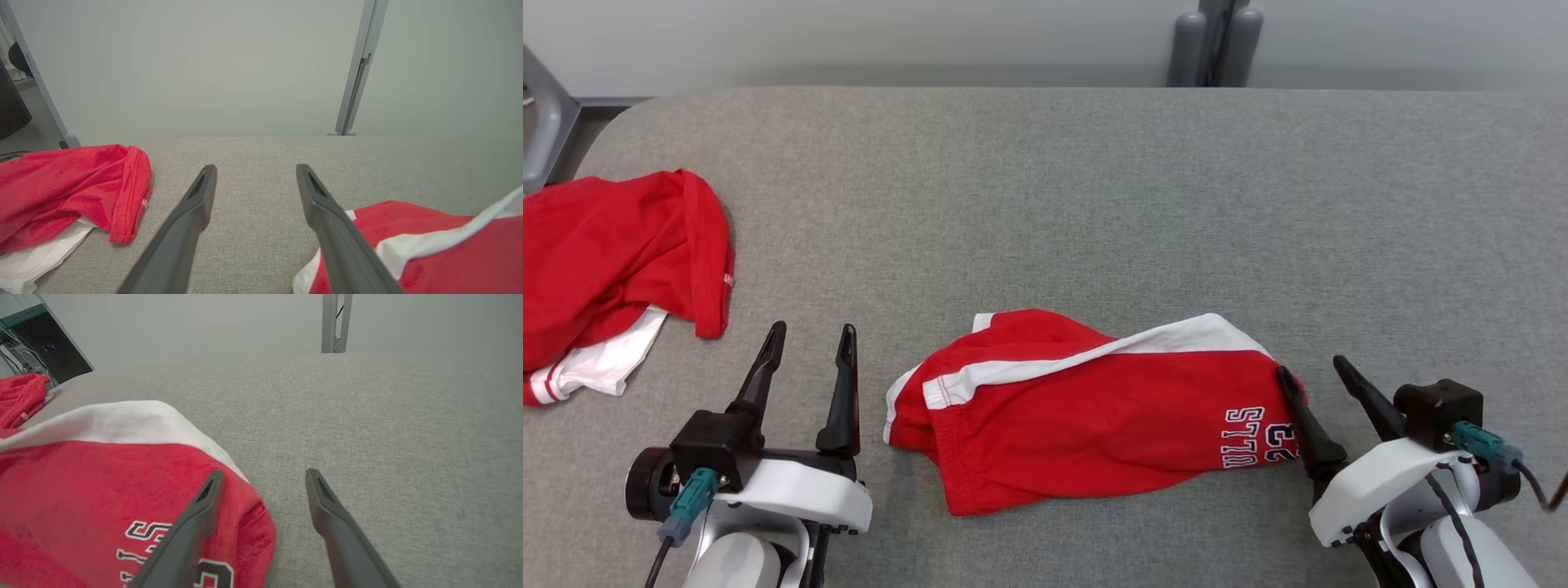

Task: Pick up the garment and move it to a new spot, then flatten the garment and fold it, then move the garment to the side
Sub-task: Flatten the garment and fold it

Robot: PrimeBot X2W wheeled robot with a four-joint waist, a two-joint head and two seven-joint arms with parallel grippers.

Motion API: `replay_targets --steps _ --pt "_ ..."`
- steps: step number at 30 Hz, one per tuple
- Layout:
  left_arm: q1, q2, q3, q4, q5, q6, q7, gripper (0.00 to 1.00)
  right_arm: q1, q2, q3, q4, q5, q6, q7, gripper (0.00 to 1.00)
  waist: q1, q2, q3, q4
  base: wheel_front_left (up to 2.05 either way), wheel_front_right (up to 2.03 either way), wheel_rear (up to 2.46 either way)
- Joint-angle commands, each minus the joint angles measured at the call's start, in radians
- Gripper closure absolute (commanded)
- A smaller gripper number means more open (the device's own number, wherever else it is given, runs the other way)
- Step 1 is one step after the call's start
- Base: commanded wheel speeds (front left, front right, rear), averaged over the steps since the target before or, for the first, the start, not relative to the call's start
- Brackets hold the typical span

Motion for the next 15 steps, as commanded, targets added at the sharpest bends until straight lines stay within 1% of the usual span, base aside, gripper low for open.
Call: replay_targets --steps 1,4,5,6,7,8,11,15 --pt "-0.023 0.001 0.003 0.001 0.003 -0.002 -0.007 0.00 0.003 -0.007 0.001 0.003 0.008 0.000 0.009 0.00 0.0000 0.0000 0.008 0.008 0.00 0.00 0.00" --pt "-0.029 0.001 0.007 0.004 0.003 -0.003 -0.008 0.00 0.015 -0.006 0.017 0.004 0.023 0.000 0.048 0.00 0.0000 0.0000 0.016 0.010 0.00 0.00 0.00" --pt "-0.032 0.001 0.008 0.005 0.004 -0.003 -0.009 0.00 0.017 -0.006 0.023 0.003 0.031 0.000 0.059 0.23 0.0000 0.0000 0.018 0.010 0.00 0.00 0.00" --pt "-0.036 0.000 0.009 0.005 0.005 -0.002 -0.010 0.00 0.019 -0.005 0.026 0.002 0.039 0.000 0.072 0.52 0.0000 0.0000 0.020 0.009 0.00 0.00 0.00" --pt "-0.040 -0.001 0.010 0.005 0.007 -0.001 -0.010 0.00 0.019 -0.006 0.028 -0.001 0.045 0.000 0.082 0.65 0.0000 0.0000 0.022 0.007 0.00 0.00 0.00" --pt "-0.042 -0.002 0.011 0.006 0.008 -0.001 -0.010 0.00 0.018 -0.009 0.028 -0.005 0.047 0.000 0.085 1.00 0.0000 0.0000 0.024 0.006 0.00 0.00 0.00" --pt "-0.043 -0.005 0.011 0.009 0.010 -0.002 -0.012 0.00 0.018 -0.008 0.025 -0.018 0.059 0.000 0.080 1.00 0.0000 0.0000 0.026 -0.001 0.00 0.00 0.00" --pt "-0.049 -0.009 0.011 0.013 0.015 -0.006 -0.015 0.00 0.015 -0.007 -0.006 -0.039 0.055 0.000 0.052 1.00 0.0000 0.0000 0.025 -0.011 0.00 0.00 0.00"
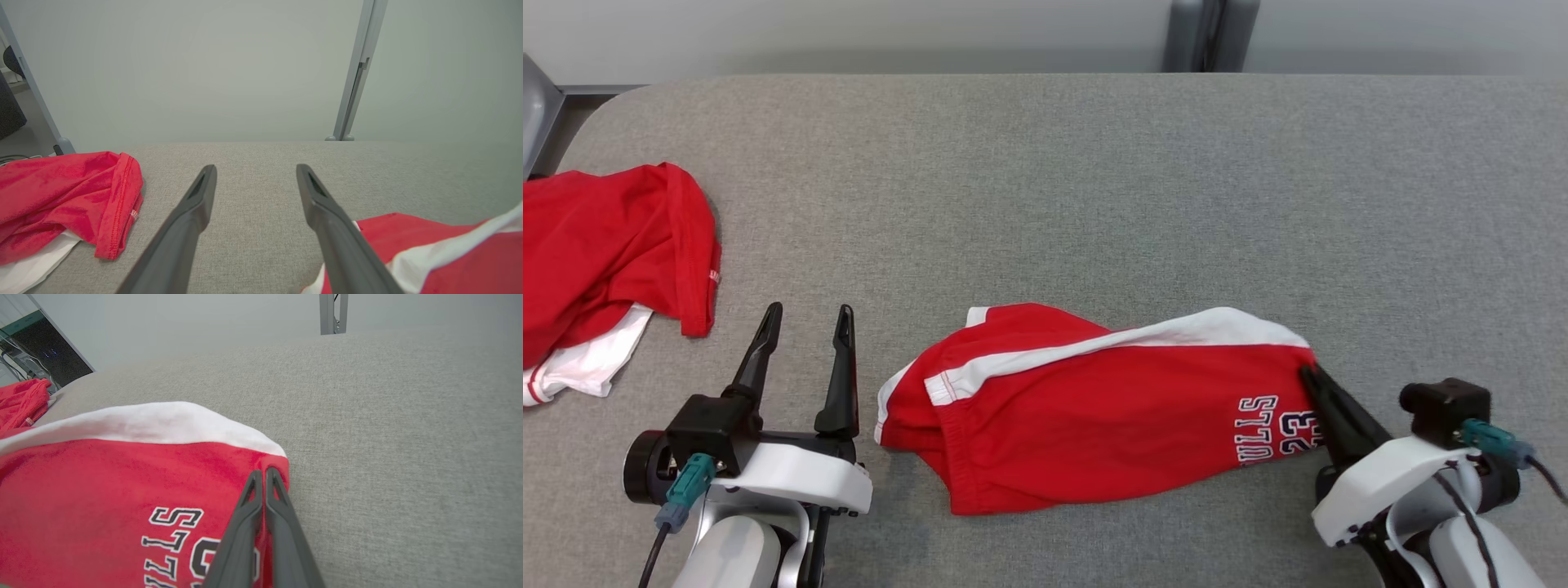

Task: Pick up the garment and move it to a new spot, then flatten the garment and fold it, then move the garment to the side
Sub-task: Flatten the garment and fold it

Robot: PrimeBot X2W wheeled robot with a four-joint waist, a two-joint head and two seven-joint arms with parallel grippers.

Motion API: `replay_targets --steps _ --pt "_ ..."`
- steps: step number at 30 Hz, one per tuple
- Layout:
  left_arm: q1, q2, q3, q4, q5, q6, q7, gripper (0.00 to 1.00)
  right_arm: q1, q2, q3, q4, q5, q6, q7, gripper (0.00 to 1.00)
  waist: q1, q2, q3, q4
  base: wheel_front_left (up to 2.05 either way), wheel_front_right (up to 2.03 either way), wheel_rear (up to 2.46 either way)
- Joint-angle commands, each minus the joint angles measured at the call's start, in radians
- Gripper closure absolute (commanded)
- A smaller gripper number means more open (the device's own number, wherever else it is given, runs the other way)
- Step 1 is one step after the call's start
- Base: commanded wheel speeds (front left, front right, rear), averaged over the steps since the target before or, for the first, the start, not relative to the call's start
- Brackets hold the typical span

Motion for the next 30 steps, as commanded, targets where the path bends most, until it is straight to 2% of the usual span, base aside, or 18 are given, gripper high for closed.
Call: replay_targets --steps 1,6,9,18,24,25,26,27,28,30 --pt "-0.015 0.001 0.004 0.002 0.013 -0.006 -0.004 0.00 -0.002 -0.007 -0.013 -0.007 -0.007 0.000 -0.009 1.00 0.0000 0.0000 -0.002 -0.004 0.00 0.00 0.00" --pt "-0.012 -0.004 0.008 0.002 0.010 -0.008 -0.006 0.00 -0.004 -0.013 -0.119 -0.062 -0.060 0.000 -0.075 1.00 0.0000 0.0000 -0.004 -0.016 0.00 0.00 0.00" --pt "-0.012 -0.006 0.010 0.003 0.008 -0.009 -0.006 0.00 0.007 -0.004 -0.147 -0.088 -0.095 0.000 -0.071 1.00 0.0000 0.0000 -0.002 -0.024 0.00 0.00 0.00" --pt "-0.023 -0.019 0.004 0.021 0.008 -0.023 -0.007 0.00 0.054 0.037 -0.053 0.007 -0.105 0.000 0.014 1.00 0.0000 0.0000 0.002 -0.033 0.00 0.00 0.00" --pt "-0.021 -0.020 0.000 0.033 0.008 -0.025 -0.007 0.00 0.052 0.052 -0.031 0.095 -0.092 0.000 -0.001 1.00 0.0000 0.0000 -0.007 -0.035 0.00 0.00 0.00" --pt "-0.017 -0.020 0.000 0.034 0.007 -0.026 -0.007 0.00 0.051 0.054 -0.033 0.098 -0.087 0.000 -0.014 0.88 0.0000 0.0000 -0.011 -0.037 0.00 0.00 0.00" --pt "-0.013 -0.019 0.001 0.036 0.006 -0.025 -0.007 0.00 0.047 0.054 -0.035 0.098 -0.086 0.000 -0.025 0.47 0.0000 0.0000 -0.016 -0.039 0.00 0.00 0.00" --pt "-0.013 -0.019 0.001 0.036 0.006 -0.025 -0.007 0.00 0.047 0.054 -0.035 0.098 -0.086 0.000 -0.025 0.47 0.0000 0.0000 -0.016 -0.039 0.00 0.00 0.00" --pt "-0.006 -0.018 0.002 0.037 0.004 -0.025 -0.007 0.00 0.044 0.054 -0.039 0.096 -0.086 0.000 -0.037 0.00 0.0000 0.0000 -0.021 -0.041 0.00 0.00 0.00" --pt "0.009 -0.017 0.005 0.038 0.000 -0.021 -0.007 0.00 0.038 0.055 -0.049 0.085 -0.087 0.000 -0.062 0.00 0.0000 0.0000 -0.034 -0.047 0.00 0.00 0.00"
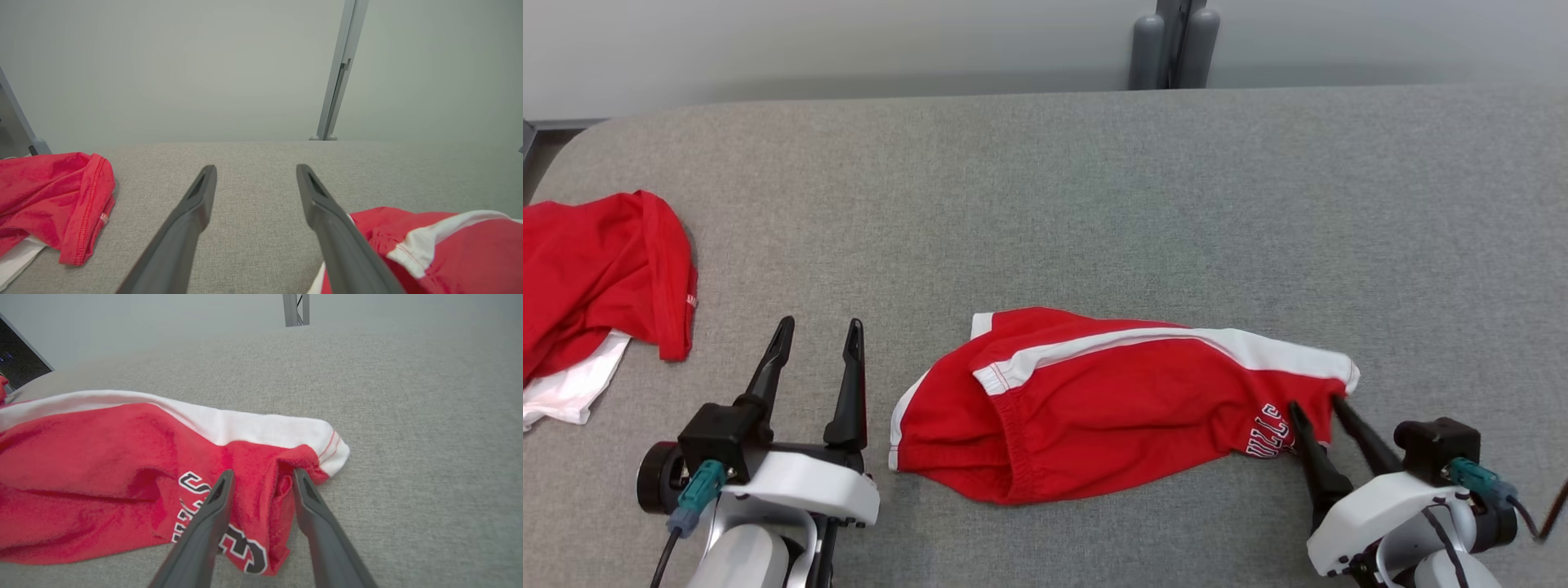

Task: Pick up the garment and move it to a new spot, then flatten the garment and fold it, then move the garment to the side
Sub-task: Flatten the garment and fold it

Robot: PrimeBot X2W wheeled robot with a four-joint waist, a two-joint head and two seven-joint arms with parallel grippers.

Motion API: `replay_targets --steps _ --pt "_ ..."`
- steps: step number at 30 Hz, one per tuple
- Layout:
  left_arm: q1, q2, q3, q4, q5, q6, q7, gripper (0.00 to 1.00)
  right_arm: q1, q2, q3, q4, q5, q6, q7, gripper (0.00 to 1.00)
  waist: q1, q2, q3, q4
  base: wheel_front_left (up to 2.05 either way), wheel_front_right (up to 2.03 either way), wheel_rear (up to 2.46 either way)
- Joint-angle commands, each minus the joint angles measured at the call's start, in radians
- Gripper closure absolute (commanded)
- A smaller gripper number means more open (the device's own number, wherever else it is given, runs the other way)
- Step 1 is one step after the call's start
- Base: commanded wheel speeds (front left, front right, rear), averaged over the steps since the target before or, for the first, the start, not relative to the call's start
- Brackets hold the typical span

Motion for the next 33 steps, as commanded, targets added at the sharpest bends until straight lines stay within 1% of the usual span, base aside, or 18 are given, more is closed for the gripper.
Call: replay_targets --steps 1,6,12,18,26,28,31,33 --pt "0.013 0.005 0.005 0.000 -0.005 0.005 -0.004 0.00 -0.006 -0.004 -0.008 -0.012 0.000 0.000 -0.018 0.00 0.0000 -0.0001 -0.012 -0.007 0.00 0.00 0.00" --pt "0.046 0.005 0.007 -0.005 -0.012 0.016 -0.004 0.00 -0.003 -0.006 -0.043 -0.066 -0.017 0.000 -0.072 0.00 0.0000 -0.0001 -0.051 -0.020 0.00 0.00 0.00" --pt "0.104 0.007 0.006 -0.016 -0.024 0.029 0.005 0.00 0.018 -0.009 -0.078 -0.144 -0.048 0.000 -0.108 0.00 0.0000 -0.0001 -0.102 -0.038 0.00 0.00 0.00" --pt "0.143 0.016 -0.006 -0.041 -0.028 0.035 0.031 0.00 0.043 -0.004 -0.098 -0.190 -0.058 0.000 -0.086 0.00 0.0000 -0.0001 -0.120 -0.044 0.00 0.00 0.00" --pt "0.152 0.020 -0.015 -0.055 -0.032 0.043 0.051 0.00 0.059 0.005 -0.107 -0.208 -0.067 0.000 -0.073 0.00 0.0000 -0.0001 -0.122 -0.045 0.00 0.00 0.00" --pt "0.145 0.020 -0.022 -0.057 -0.033 0.041 0.064 0.00 0.059 0.007 -0.107 -0.211 -0.069 0.000 -0.071 0.00 0.0000 -0.0001 -0.120 -0.046 0.00 0.00 0.00" --pt "0.102 0.013 -0.046 -0.065 -0.034 0.022 0.095 0.00 0.057 0.009 -0.110 -0.218 -0.068 0.000 -0.068 0.00 0.0000 -0.0001 -0.109 -0.045 0.00 0.00 0.00" --pt "0.058 -0.005 -0.084 -0.060 -0.041 -0.004 0.154 0.00 0.048 0.009 -0.105 -0.222 -0.069 0.000 -0.065 0.00 0.0000 -0.0001 -0.094 -0.046 0.00 0.00 0.00"
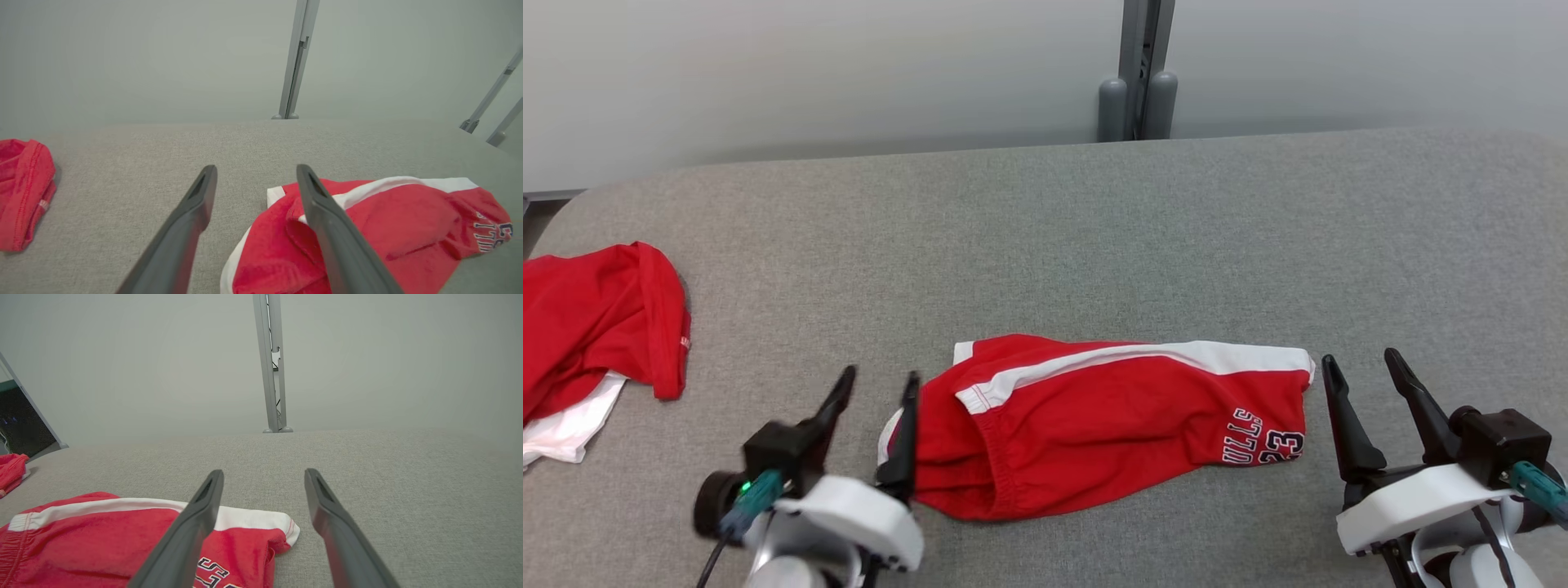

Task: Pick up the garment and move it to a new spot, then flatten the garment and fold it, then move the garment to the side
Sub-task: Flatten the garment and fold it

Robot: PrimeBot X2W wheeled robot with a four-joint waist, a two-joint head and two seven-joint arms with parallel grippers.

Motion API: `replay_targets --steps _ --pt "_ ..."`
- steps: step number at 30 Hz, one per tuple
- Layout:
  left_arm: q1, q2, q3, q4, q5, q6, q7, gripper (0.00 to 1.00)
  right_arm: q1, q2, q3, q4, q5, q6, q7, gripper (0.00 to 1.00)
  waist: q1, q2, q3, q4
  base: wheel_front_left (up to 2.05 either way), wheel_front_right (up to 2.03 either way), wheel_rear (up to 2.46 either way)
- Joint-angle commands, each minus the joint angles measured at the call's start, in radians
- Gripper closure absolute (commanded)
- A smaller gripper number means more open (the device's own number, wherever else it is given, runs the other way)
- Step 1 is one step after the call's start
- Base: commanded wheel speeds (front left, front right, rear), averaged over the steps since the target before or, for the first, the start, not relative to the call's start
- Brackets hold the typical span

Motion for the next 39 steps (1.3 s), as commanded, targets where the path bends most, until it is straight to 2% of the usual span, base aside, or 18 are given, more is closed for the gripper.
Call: replay_targets --steps 1,6,18,19,20,21,23,24,32,39 --pt "-0.027 -0.010 -0.020 0.009 -0.013 -0.016 0.035 0.00 -0.012 -0.003 0.002 -0.005 -0.002 0.001 0.002 0.00 0.0000 0.0000 0.010 -0.003 0.00 0.00 0.00" --pt "-0.080 -0.036 -0.068 0.055 -0.043 -0.044 0.161 0.00 -0.015 0.000 0.017 0.002 0.005 0.001 0.002 0.00 0.0000 0.0000 0.028 -0.025 0.00 0.00 0.00" --pt "-0.066 -0.039 -0.070 0.070 -0.091 -0.016 0.276 0.00 -0.019 0.009 0.013 0.022 0.013 0.001 -0.006 0.00 0.0000 0.0000 0.045 -0.060 0.00 0.00 0.00" --pt "-0.067 -0.038 -0.068 0.072 -0.092 -0.010 0.283 0.03 -0.021 0.009 0.013 0.023 0.014 0.001 -0.007 0.00 0.0000 0.0000 0.047 -0.061 0.00 0.00 0.00" --pt "-0.067 -0.038 -0.067 0.073 -0.094 -0.009 0.286 0.17 -0.023 0.009 0.013 0.025 0.015 0.001 -0.008 0.00 0.0000 0.0000 0.049 -0.063 0.00 0.00 0.00" --pt "-0.069 -0.038 -0.066 0.073 -0.097 -0.009 0.287 0.42 -0.026 0.010 0.013 0.026 0.016 0.001 -0.009 0.00 0.0000 0.0000 0.051 -0.064 0.00 0.00 0.00" --pt "-0.074 -0.034 -0.063 0.077 -0.098 -0.009 0.285 0.75 -0.031 0.011 0.012 0.027 0.018 0.001 -0.010 0.00 0.0000 0.0000 0.055 -0.068 0.00 0.00 0.00" --pt "-0.077 -0.034 -0.061 0.078 -0.097 -0.009 0.283 1.00 -0.031 0.010 0.011 0.028 0.019 0.001 -0.011 0.00 0.0000 0.0000 0.057 -0.069 0.00 0.00 0.00" --pt "-0.104 -0.023 -0.056 0.077 -0.088 -0.013 0.252 1.00 -0.050 -0.011 -0.021 0.066 0.034 0.001 -0.008 0.00 0.0000 0.0000 0.073 -0.066 0.00 0.00 0.00" --pt "-0.131 -0.021 -0.071 0.065 -0.077 -0.023 0.242 1.00 -0.129 -0.052 -0.003 0.173 0.071 0.001 0.005 0.00 0.0000 0.0000 0.115 -0.034 0.00 0.00 0.00"
